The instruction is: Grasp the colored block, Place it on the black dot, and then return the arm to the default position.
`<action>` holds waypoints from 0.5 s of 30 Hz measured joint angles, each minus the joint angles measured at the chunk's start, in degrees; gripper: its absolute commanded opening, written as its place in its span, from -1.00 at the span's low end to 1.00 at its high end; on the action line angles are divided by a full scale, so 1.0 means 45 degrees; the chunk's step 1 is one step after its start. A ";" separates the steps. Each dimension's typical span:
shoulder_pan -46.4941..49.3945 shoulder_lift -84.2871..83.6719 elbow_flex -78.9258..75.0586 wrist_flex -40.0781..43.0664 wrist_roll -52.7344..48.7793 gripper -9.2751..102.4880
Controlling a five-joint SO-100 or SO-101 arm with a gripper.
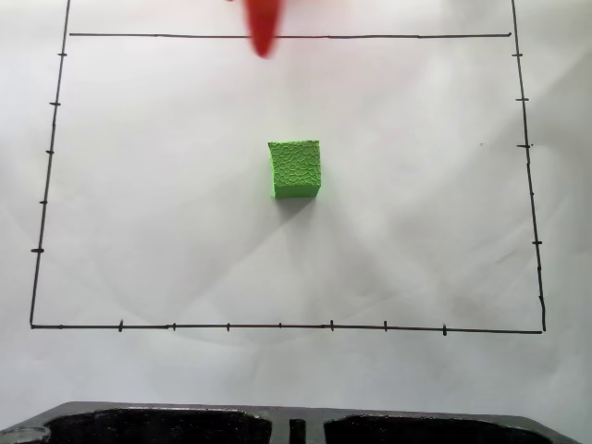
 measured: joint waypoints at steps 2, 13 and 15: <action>0.0156 0.1250 0.1270 -0.0449 0.0313 -0.79; -0.0273 0.3125 0.5156 -0.2949 0.2832 -0.83; -0.0391 0.3145 0.5645 -0.3477 0.3027 -0.83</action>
